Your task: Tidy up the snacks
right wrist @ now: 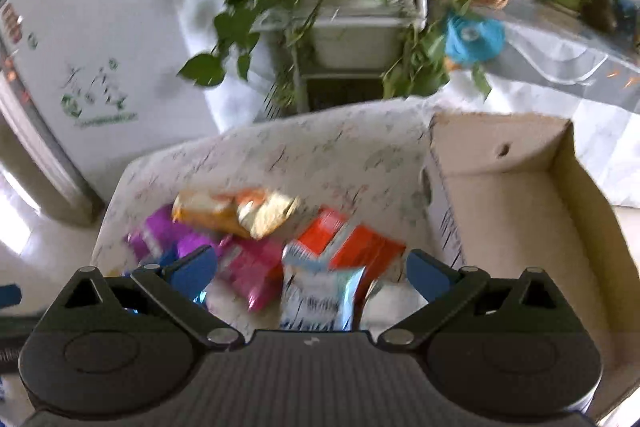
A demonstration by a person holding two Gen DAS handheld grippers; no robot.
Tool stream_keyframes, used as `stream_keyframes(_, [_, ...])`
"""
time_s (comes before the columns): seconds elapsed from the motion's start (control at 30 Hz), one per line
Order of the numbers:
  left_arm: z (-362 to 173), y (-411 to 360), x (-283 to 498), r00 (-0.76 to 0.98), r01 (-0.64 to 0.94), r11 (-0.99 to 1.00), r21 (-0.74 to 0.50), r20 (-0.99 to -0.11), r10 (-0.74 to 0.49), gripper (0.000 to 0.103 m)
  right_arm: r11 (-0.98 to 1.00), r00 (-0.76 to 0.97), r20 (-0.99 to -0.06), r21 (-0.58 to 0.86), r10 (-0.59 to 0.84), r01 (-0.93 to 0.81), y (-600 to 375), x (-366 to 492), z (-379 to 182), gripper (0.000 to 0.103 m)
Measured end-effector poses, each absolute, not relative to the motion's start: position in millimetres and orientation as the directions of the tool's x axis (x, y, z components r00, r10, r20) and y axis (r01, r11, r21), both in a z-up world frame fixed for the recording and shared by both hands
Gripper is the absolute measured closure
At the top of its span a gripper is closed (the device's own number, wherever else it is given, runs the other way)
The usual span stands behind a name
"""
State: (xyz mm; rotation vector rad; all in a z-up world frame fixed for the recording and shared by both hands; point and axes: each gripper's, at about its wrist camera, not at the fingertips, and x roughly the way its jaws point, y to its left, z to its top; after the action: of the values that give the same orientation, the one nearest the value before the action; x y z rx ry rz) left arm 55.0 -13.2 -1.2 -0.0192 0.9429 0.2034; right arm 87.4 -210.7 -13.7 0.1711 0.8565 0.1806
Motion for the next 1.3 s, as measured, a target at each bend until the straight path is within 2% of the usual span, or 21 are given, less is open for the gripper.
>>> stream_keyframes(0.07, [0.8, -17.2, 62.5, 0.569, -0.168, 0.982, 0.093, -0.804, 0.173, 0.001, 0.976, 0.652, -0.731, 0.201, 0.203, -0.079, -210.8, 89.6, -11.9, 0.0])
stream_keyframes(0.13, [2.6, -14.8, 71.4, 0.563, -0.18, 0.982, 0.065, -0.811, 0.157, 0.001, 0.974, 0.663, -0.72, 0.215, 0.207, -0.071, -216.1, 93.5, -11.3, 0.0])
stream_keyframes(0.4, [-0.8, -13.1, 94.4, 0.551, -0.215, 0.977, 0.005, -0.825, 0.126, 0.001, 0.991, 0.631, -0.764, 0.106, 0.136, -0.084, -201.8, 113.5, -18.3, 0.0])
stream_keyframes(0.57, [-1.7, -23.5, 94.9, 0.57, -0.191, 0.98, 0.053, -0.807, 0.155, 0.001, 0.993, 0.584, -0.803, 0.097, 0.114, -0.06, -202.1, 116.5, -23.6, 0.0])
stream_keyframes(0.8, [-2.9, -27.4, 88.5, 0.569, -0.203, 0.978, 0.051, -0.807, 0.161, 0.001, 0.997, 0.566, -0.82, 0.064, 0.078, -0.044, -201.8, 108.9, -21.6, 0.0])
stream_keyframes(1.3, [-1.5, -30.6, 78.8, 0.563, -0.209, 0.975, 0.072, -0.806, 0.18, 0.001, 0.998, 0.591, -0.805, 0.012, 0.048, -0.065, -205.6, 94.3, -8.6, 0.0])
